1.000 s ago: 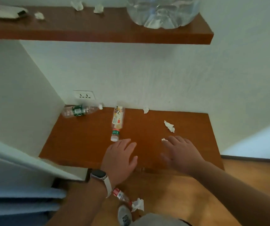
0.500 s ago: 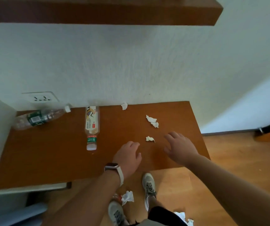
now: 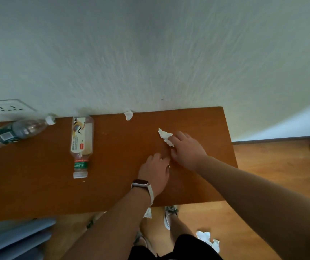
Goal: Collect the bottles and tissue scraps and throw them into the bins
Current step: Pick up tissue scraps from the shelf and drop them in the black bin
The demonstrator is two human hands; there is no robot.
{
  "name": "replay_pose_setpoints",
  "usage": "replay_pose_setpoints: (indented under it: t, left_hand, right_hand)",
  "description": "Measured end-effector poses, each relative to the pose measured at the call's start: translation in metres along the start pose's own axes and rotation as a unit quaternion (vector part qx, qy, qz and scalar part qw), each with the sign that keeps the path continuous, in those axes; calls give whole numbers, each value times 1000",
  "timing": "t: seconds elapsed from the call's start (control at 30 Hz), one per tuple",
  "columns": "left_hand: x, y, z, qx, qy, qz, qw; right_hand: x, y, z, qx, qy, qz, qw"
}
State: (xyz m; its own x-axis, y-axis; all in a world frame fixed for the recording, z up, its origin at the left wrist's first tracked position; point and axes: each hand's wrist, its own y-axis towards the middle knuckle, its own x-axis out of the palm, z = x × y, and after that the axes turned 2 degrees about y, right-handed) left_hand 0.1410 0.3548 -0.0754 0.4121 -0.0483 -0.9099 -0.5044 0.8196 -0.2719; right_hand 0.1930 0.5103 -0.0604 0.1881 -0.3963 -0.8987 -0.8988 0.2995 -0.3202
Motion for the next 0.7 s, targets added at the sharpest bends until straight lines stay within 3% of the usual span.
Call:
replay_pose_setpoints:
  t: [0.33,0.7]
  left_hand:
    - [20,-3,-6,-36,-49,21,998]
    - [12,-11,-8,-108,-109,72,986]
  right_hand:
    - [9,9,11,-66,-24,-50,996]
    - [1,0,25,-65,11,-53,996]
